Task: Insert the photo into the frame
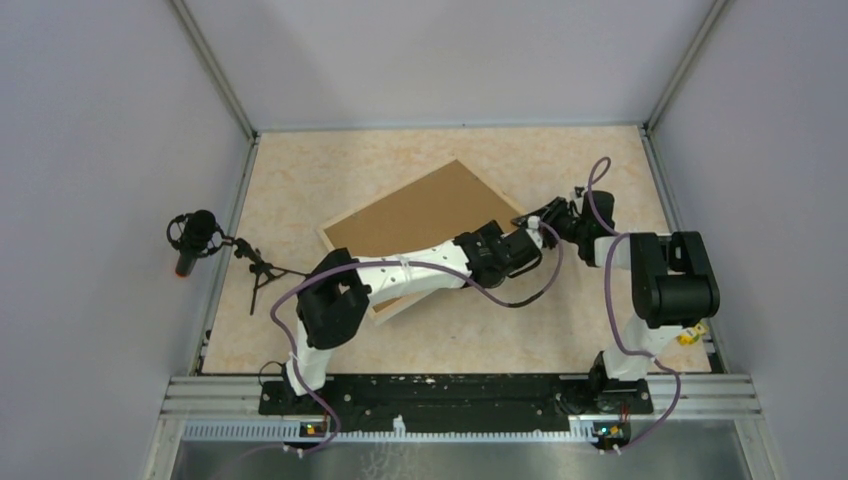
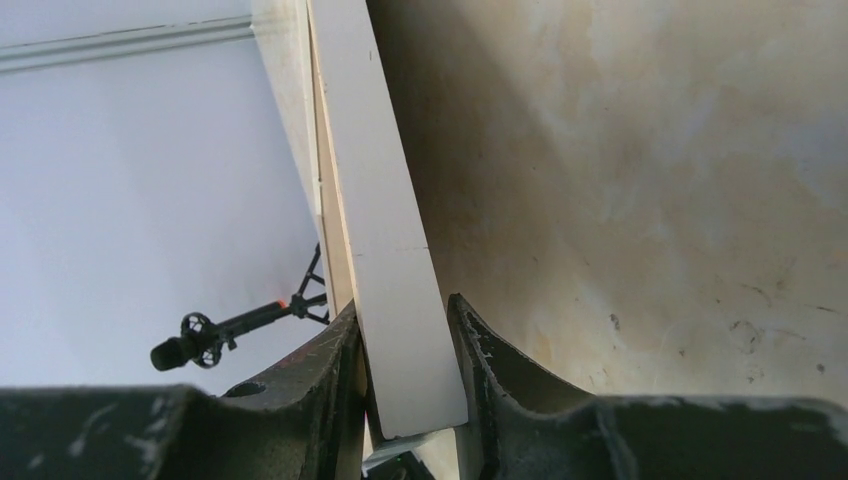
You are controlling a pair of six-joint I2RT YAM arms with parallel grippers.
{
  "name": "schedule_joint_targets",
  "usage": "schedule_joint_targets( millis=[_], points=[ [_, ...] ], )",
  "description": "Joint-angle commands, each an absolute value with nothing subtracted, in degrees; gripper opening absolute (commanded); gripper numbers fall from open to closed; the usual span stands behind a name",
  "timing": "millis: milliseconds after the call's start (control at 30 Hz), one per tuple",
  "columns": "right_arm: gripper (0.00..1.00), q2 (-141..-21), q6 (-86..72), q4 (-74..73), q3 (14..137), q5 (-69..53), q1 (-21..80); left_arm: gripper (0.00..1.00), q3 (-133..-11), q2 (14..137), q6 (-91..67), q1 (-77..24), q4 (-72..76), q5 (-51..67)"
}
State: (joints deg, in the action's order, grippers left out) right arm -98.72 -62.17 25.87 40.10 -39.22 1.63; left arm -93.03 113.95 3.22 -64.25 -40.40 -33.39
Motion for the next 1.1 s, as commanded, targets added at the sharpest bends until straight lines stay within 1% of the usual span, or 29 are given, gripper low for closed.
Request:
schedule_joint_targets(
  millis=[0, 67, 267, 333, 400, 467, 533, 567, 700, 767, 800, 867, 900, 967, 1067],
  points=[
    [0.00, -94.7, -65.5, 31.9, 40.6, -38.7, 2.3, 0.73, -89.2, 112.6, 1.2, -67.6, -39.6, -44.5],
    [0.00, -94.8, -66.0, 32.7, 40.3, -38.8, 2.4, 0.74, -87.9, 113.6, 0.2, -68.4, -42.0, -48.4],
    [0.00, -95.1, -66.7, 33.8, 40.2, -39.0, 2.4, 0.77, -81.1, 113.3, -3.0, -69.5, -43.4, -53.8],
    [0.00, -94.7, -66.9, 34.1, 39.8, -38.6, 2.3, 0.76, -80.1, 113.8, -4.0, -69.5, -44.6, -58.0],
    [0.00, -94.2, -66.4, 33.8, 39.7, -38.1, 2.3, 0.71, -79.8, 114.5, -5.9, -69.5, -46.6, -61.7],
    [0.00, -93.8, -66.0, 33.7, 39.6, -37.9, 2.4, 0.63, -78.7, 114.7, -6.2, -69.5, -46.5, -63.9],
    [0.00, -93.1, -65.8, 34.0, 39.6, -38.0, 2.4, 0.48, -77.9, 114.5, -5.6, -69.5, -45.5, -64.7],
    [0.00, -92.7, -65.7, 34.1, 39.5, -38.0, 2.4, 0.42, -77.8, 114.5, -5.5, -69.4, -45.3, -65.0],
    [0.00, -90.5, -65.3, 33.9, 39.2, -37.8, 2.4, 0.26, -78.2, 114.3, -4.2, -69.5, -45.6, -66.9],
    [0.00, -89.6, -65.2, 33.9, 39.0, -37.9, 2.3, 0.15, -78.5, 114.0, -3.8, -69.4, -46.4, -67.6],
    [0.01, -89.1, -65.1, 34.2, 38.9, -38.1, 2.4, 0.11, -78.7, 113.5, -3.6, -69.2, -46.7, -67.7],
    [0.16, -87.9, -64.6, 34.5, 38.6, -38.2, 2.4, 0.00, -79.0, 111.9, -2.9, -69.0, -46.9, -67.8],
    [0.23, -87.1, -64.0, 34.2, 38.7, -38.1, 2.4, 0.00, -79.2, 111.1, -2.5, -69.0, -46.9, -67.9],
    [0.40, -85.5, -61.0, 31.9, 39.3, -37.8, 2.4, 0.00, -80.1, 109.3, -1.5, -68.9, -47.3, -67.8],
    [0.65, -83.0, -53.7, 23.8, 42.0, -36.7, 2.3, 0.00, -82.6, 107.0, -0.5, -68.9, -48.6, -68.0]
  ],
)
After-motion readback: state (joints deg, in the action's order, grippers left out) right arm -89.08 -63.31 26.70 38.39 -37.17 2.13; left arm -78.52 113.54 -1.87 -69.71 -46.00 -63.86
